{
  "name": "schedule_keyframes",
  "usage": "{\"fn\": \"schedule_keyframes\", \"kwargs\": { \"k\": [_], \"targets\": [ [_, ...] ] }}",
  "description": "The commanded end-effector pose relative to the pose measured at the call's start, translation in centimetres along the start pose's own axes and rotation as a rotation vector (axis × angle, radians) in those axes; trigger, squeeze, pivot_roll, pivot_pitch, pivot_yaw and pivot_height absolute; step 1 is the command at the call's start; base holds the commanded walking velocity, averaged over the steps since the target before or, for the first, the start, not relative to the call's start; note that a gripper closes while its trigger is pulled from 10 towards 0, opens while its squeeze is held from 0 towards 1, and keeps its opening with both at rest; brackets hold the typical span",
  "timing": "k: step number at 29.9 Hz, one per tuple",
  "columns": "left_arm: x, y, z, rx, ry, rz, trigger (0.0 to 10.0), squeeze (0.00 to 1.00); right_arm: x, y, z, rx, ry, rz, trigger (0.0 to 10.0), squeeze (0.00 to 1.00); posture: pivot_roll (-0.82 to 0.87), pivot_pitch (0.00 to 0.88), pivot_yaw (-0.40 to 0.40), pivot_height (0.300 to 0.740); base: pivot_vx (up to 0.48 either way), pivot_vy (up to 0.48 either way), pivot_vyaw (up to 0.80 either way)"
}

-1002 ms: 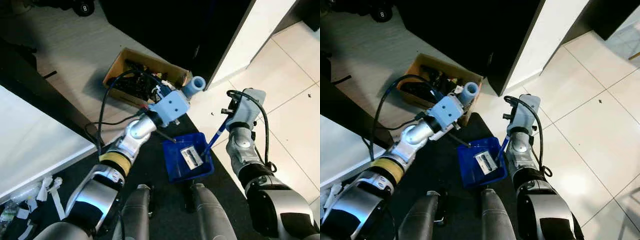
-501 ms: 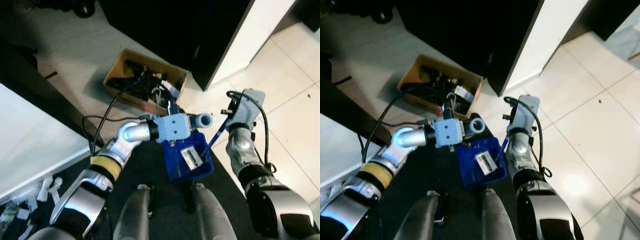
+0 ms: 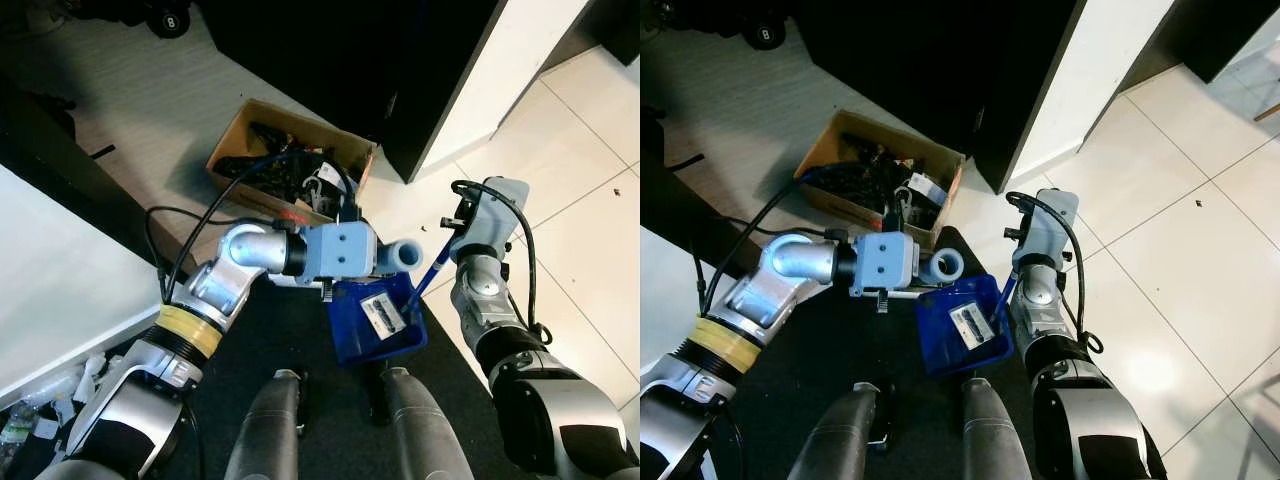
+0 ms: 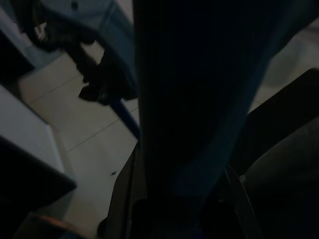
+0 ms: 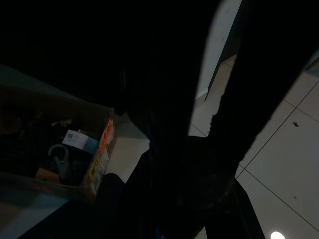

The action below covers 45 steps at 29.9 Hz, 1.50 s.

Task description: Sweep floor

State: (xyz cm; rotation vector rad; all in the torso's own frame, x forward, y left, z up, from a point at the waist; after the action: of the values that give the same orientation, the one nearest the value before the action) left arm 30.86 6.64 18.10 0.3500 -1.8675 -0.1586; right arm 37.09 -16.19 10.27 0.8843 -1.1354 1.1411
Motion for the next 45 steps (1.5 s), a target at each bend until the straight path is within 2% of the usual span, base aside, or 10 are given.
{"fn": "schedule_keyframes", "kwargs": {
  "k": [1,9,15,18,20,23,27,30,37,45],
  "targets": [
    [1.0,0.0,0.2,-0.025,-0.001,0.034,10.0,0.00,-2.8,1.2,-0.3,0.037,0.042,-0.114,10.0,0.00,0.01,0.313,-0.038,0.740,0.000,0.000,0.00],
    [3.6,0.0,-0.4,-0.014,0.033,0.136,10.0,0.00,-2.7,1.1,-0.2,0.032,0.041,-0.114,10.0,0.00,0.00,0.314,-0.036,0.740,0.000,0.000,0.00],
    [5.1,1.1,-4.2,0.281,-0.002,0.220,10.0,0.00,-2.7,1.0,-0.1,0.027,0.041,-0.112,10.0,0.00,0.00,0.311,-0.036,0.740,0.000,0.000,0.00],
    [5.6,3.6,-7.6,0.519,0.042,0.253,10.0,0.00,-2.7,1.0,0.0,0.027,0.043,-0.111,10.0,0.00,0.00,0.311,-0.035,0.740,0.000,0.000,0.00],
    [5.6,3.6,-7.6,0.519,0.042,0.253,10.0,0.00,-2.7,1.0,0.0,0.027,0.043,-0.111,10.0,0.00,0.00,0.311,-0.035,0.740,0.000,0.000,0.00],
    [4.3,5.7,-9.1,0.656,0.034,0.133,10.0,0.00,-2.8,1.1,0.0,0.026,0.043,-0.112,10.0,0.00,0.00,0.314,-0.034,0.740,0.000,0.000,0.00],
    [-0.5,6.8,-8.0,0.621,0.095,-0.145,10.0,0.00,-3.0,1.2,0.0,0.027,0.044,-0.116,10.0,0.00,0.00,0.318,-0.033,0.740,0.000,0.000,0.00],
    [-1.9,6.9,-7.3,0.604,0.127,-0.201,10.0,0.00,-3.1,1.3,0.0,0.026,0.045,-0.118,10.0,0.00,0.00,0.319,-0.034,0.740,0.000,0.000,0.00],
    [-3.3,7.3,-7.2,0.700,0.120,-0.242,10.0,0.00,-3.1,1.4,0.0,0.027,0.046,-0.119,10.0,0.00,0.00,0.323,-0.035,0.740,0.000,0.000,0.00],
    [-2.8,8.9,-6.2,0.559,0.348,-0.155,10.0,0.00,-3.2,1.4,0.0,0.024,0.045,-0.120,10.0,0.00,-0.01,0.323,-0.034,0.740,0.000,0.000,0.00]
  ]
}}
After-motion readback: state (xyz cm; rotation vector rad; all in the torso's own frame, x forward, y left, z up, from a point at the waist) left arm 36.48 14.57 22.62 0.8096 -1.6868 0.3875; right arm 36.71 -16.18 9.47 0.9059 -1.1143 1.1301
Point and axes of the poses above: a point about 5 cm out from each wrist's last joint towards the gripper, its own y axis pointing back from the gripper into the wrist, its own x axis along the axis of the wrist's last joint, z = x × y, the point moved 1 cm from there along -y, pointing out of the wrist towards the gripper, and after that the axes turned 14 degrees about y, right-handed, at the moved point
